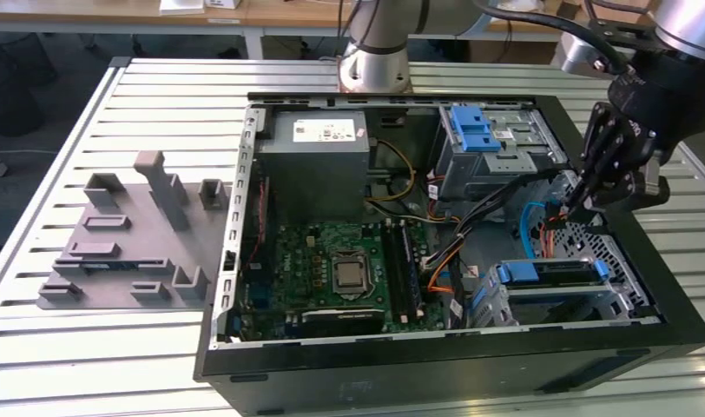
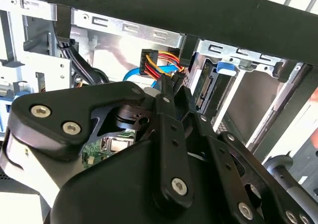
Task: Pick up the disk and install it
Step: 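Insert the first disk wire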
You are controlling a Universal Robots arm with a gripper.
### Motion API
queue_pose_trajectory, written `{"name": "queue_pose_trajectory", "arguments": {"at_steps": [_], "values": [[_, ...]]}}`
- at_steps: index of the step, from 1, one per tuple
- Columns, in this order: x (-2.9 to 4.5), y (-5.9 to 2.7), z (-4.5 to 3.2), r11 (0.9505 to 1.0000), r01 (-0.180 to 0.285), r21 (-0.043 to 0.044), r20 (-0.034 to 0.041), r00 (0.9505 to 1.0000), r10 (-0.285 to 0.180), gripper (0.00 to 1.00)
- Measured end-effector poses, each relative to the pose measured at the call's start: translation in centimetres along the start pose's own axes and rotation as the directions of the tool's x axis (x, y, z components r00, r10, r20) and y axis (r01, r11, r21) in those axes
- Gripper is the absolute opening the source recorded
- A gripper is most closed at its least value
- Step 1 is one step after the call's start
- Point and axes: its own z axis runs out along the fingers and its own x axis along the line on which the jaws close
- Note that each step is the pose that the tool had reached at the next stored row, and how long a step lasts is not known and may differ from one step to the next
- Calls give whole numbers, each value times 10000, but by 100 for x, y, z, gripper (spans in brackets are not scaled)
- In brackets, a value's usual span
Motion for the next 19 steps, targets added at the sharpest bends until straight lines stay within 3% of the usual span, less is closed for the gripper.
{"name": "queue_pose_trajectory", "arguments": {"at_steps": [4,12,19], "values": [[-2,-3,0,10000,1,0,1,10000,-1,16],[14,6,2,9980,637,37,10,9980,-637,16],[94,15,8,9953,962,67,10,9954,-962,16]]}}
